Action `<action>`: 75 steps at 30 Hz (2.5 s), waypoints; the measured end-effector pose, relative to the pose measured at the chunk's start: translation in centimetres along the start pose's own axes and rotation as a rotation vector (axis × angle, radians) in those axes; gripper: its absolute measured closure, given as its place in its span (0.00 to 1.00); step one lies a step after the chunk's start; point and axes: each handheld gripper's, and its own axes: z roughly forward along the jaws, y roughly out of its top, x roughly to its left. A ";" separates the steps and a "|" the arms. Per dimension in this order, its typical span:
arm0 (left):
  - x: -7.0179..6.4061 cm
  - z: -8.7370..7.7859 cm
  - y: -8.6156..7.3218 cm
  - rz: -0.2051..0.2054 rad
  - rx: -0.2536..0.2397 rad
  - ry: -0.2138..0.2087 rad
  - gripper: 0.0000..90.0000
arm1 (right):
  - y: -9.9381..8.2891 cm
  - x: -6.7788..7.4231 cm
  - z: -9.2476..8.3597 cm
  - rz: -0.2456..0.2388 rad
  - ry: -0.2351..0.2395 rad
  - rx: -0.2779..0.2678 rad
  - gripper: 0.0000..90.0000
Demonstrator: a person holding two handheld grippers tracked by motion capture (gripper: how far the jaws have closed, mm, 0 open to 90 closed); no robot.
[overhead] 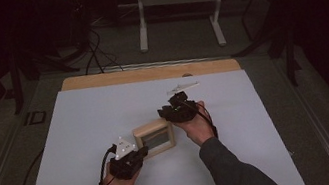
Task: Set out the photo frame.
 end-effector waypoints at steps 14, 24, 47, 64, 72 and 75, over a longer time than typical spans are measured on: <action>0.7 0.4 0.1 -0.014 -0.007 0.002 0.98 | -0.3 -0.5 -0.1 0.035 -0.010 0.015 0.78; 1.0 0.5 0.1 -0.021 -0.005 -0.002 0.96 | -0.2 -0.7 -0.3 0.064 -0.012 0.034 0.76; 2.1 -1.8 0.5 -0.009 -0.070 0.008 0.62 | -2.5 -1.5 -3.1 -0.036 0.167 -0.104 0.45; 3.0 0.5 0.7 -0.009 -0.026 0.019 0.61 | -6.7 -1.7 0.2 -0.085 0.237 0.001 0.37; 3.4 0.9 0.6 -0.019 -0.012 0.005 0.63 | -7.5 -2.1 0.9 -0.072 0.277 0.025 0.48; 3.4 0.9 0.6 -0.028 -0.017 -0.005 0.63 | -7.5 -2.2 0.7 -0.068 0.264 0.022 0.56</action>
